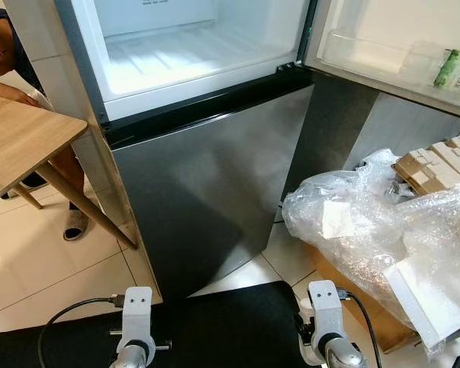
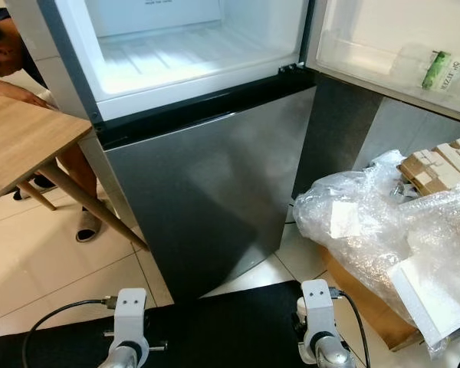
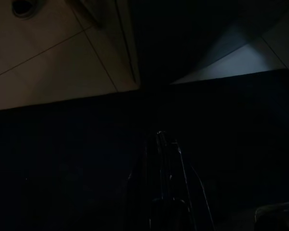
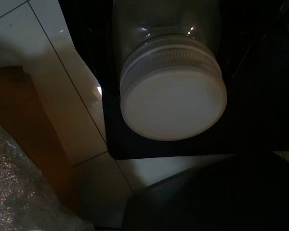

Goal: Restocking fridge

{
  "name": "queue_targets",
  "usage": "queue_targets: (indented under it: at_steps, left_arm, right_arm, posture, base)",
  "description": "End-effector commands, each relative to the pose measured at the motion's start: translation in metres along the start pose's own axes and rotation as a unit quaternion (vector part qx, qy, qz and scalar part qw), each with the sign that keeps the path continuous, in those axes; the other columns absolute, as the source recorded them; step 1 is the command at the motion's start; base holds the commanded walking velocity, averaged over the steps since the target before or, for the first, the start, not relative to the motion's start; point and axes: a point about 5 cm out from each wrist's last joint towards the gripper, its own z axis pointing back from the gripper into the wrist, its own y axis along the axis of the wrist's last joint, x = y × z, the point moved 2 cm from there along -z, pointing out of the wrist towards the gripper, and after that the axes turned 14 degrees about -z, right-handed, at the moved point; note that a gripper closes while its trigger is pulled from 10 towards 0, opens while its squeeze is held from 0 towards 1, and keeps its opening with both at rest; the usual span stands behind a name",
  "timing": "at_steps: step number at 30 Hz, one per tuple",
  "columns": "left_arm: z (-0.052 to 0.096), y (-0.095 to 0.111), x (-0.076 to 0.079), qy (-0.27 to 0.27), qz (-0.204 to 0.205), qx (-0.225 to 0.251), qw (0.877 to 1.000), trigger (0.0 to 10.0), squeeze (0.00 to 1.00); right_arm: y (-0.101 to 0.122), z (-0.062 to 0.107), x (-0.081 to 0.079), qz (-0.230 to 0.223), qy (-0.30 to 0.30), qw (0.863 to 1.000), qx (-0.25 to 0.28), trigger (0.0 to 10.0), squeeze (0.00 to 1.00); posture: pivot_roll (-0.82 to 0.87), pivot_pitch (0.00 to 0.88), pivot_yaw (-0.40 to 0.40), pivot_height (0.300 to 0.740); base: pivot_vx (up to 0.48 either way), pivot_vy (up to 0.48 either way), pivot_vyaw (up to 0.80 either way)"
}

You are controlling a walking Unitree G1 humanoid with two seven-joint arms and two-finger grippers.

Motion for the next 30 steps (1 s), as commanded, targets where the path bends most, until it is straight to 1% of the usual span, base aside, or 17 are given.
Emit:
queue_targets:
  at_steps: [1,4,11,13,20,30]
  left_arm:
    - [0.0007,-0.0023,-0.0018,0.003,-0.002,-0.003,1.0,10.0,0.0]
    - [0.0003,-0.0015,-0.0018,0.004,0.005,-0.003,1.0,10.0,0.0]
    - [0.0008,-0.0031,-0.0015,0.001,-0.001,-0.005,1.0,10.0,0.0]
    - [0.0017,-0.006,-0.0022,0.003,0.005,-0.011,1.0,10.0,0.0]
    - [0.0022,-0.0074,-0.0039,0.002,0.001,-0.011,1.0,10.0,0.0]
    - [0.0012,-0.0027,-0.0016,-0.005,-0.011,0.0,1.0,10.0,0.0]
  right_arm:
    - [-0.002,0.0011,0.0001,0.0,0.0,1.0,0.001,10.0,0.0]
    - [-0.0014,0.0011,0.0005,0.0,0.0,1.0,0.002,10.0,0.0]
    - [-0.002,0.0011,0.0005,0.001,0.001,1.0,0.0,10.0,0.0]
    - [-0.0036,0.0015,-0.0003,0.0,0.001,1.0,-0.002,10.0,0.0]
    - [-0.0068,0.0021,-0.0016,-0.002,0.001,1.0,-0.007,10.0,0.0]
    - [-0.0073,0.0025,-0.0008,-0.011,-0.001,1.0,-0.006,10.0,0.0]
  posture:
    - [-0.15,0.093,-0.022,0.74]
    - [-0.15,0.094,-0.024,0.74]
    - [-0.15,0.102,-0.024,0.74]
    - [-0.14,0.102,-0.023,0.74]
    - [-0.14,0.103,-0.019,0.74]
    - [-0.14,0.104,-0.015,0.74]
  base:
    - [0.0,0.0,0.0]
    - [0.0,0.0,0.0]
    - [0.0,0.0,0.0]
    - [0.0,0.39,0.0]
    - [0.0,0.456,0.0]
    - [0.0,0.0,0.0]
